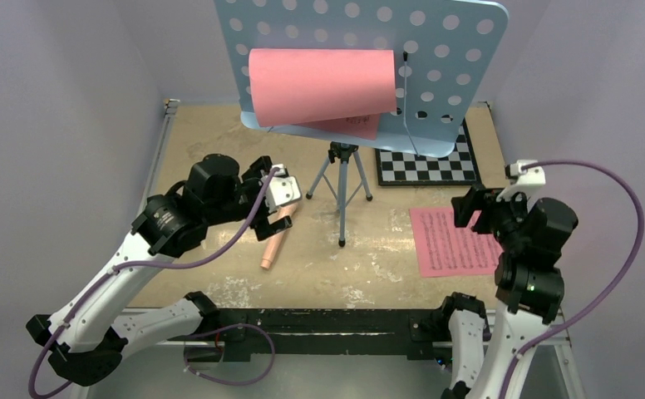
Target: Pack up the instrument practice props
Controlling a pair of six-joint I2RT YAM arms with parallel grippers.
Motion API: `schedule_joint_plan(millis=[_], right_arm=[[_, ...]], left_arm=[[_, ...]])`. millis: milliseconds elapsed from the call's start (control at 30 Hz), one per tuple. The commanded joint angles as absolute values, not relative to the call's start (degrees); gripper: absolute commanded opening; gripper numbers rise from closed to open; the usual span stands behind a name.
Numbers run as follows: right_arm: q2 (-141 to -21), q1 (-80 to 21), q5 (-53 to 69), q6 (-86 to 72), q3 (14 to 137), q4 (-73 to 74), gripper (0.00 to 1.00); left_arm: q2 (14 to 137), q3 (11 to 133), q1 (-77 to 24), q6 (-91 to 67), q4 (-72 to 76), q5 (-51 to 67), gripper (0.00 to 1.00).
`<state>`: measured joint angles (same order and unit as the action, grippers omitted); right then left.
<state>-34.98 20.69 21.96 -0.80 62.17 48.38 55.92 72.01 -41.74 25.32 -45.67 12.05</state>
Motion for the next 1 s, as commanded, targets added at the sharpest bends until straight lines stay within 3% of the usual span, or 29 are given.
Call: schedule_joint_plan(millis=[0, 233, 467, 567, 700, 800, 967], right_arm=[[-27.42, 20.77, 46.22, 5.22, 60.89, 50.72, 0.73], [-20.95, 20.76, 62.19, 18.68, 67.89, 57.72, 0.68], [-27.70, 20.47, 72.71, 19.83, 77.86, 47.94, 0.65], [-33.41, 16.97, 69.96, 14.96, 84.12, 38.81, 0.64], [-45.28, 2.34, 54.24, 22.98, 102.34, 43.90, 0.61], [-52.66, -0.48, 51.79, 23.60, 114.24, 43.55, 0.59], [-55.80, -6.23, 46.39, 27.48, 117.97, 38.43, 0.59]], left_arm=[[52.90, 75.11, -41.48, 35.00, -51.66, 17.71, 0.92], [47.84, 80.23, -41.44, 43.40, -52.33, 3.80, 0.79], [44.07, 85.16, -40.36, 51.75, -45.22, -4.94, 0.78], [45.28, 87.03, -39.75, 48.00, -41.66, -1.73, 0.80], [48.28, 92.75, -39.80, 43.43, -43.68, 6.23, 0.81], [48.39, 92.22, -39.77, 39.45, -40.44, 9.51, 0.83], [48.01, 84.10, -39.85, 30.32, -25.95, 8.88, 0.92]])
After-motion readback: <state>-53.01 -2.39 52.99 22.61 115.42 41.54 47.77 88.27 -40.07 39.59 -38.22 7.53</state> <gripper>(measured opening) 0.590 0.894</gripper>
